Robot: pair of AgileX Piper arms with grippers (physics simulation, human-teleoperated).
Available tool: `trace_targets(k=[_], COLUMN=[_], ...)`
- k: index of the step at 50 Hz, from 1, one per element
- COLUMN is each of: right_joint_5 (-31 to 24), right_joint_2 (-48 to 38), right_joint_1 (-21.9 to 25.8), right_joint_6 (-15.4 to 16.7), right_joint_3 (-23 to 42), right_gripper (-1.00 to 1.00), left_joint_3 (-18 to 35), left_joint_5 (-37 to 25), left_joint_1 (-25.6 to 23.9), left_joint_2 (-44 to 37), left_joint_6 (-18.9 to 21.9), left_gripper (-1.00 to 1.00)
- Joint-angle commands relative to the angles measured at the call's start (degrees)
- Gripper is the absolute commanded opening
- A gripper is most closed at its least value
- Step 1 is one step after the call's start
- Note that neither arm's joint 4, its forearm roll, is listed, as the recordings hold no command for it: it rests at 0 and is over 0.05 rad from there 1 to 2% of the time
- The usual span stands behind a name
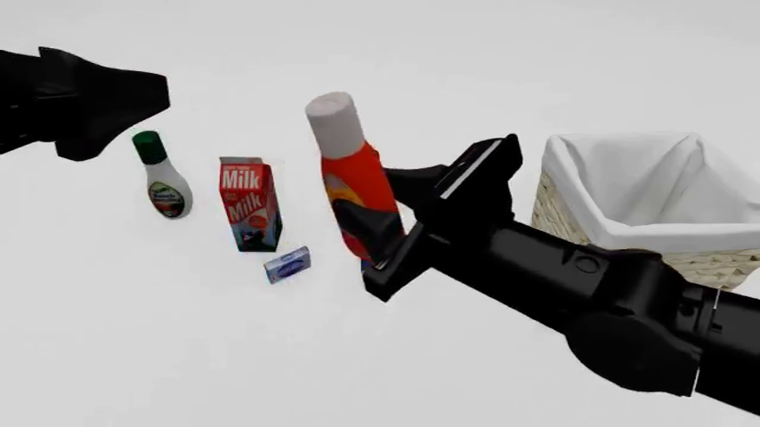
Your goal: Pick the ketchup and place it in the basket.
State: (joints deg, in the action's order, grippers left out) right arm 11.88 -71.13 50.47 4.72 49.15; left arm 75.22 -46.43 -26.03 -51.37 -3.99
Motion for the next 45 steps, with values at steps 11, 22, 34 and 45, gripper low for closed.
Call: trace_targets(k=[11,22,34,45], right_joint_5=[2.01,6.73,8.34,8.5], right_joint_2=[2.7,4.68,8.33,10.93], right_joint_1=[-10.97,-16.75,-22.95,-27.46], right_joint_6=[-1.48,-2.42,-1.45,-1.64], right_joint_3=[-0.28,-4.68,-7.64,-8.55], right_gripper=[-1.0,-1.0,-1.0,-1.0], left_joint_3=[-13.3,-15.47,-17.61,-19.93], left_joint_5=[11.32,14.16,16.94,19.22], left_joint_1=[11.11,13.17,15.4,18.05], left_joint_2=[4.93,6.17,9.92,12.46], left_joint_6=[0.04,-0.59,1.32,2.88], left_gripper=[1.0,1.0,1.0,1.0])
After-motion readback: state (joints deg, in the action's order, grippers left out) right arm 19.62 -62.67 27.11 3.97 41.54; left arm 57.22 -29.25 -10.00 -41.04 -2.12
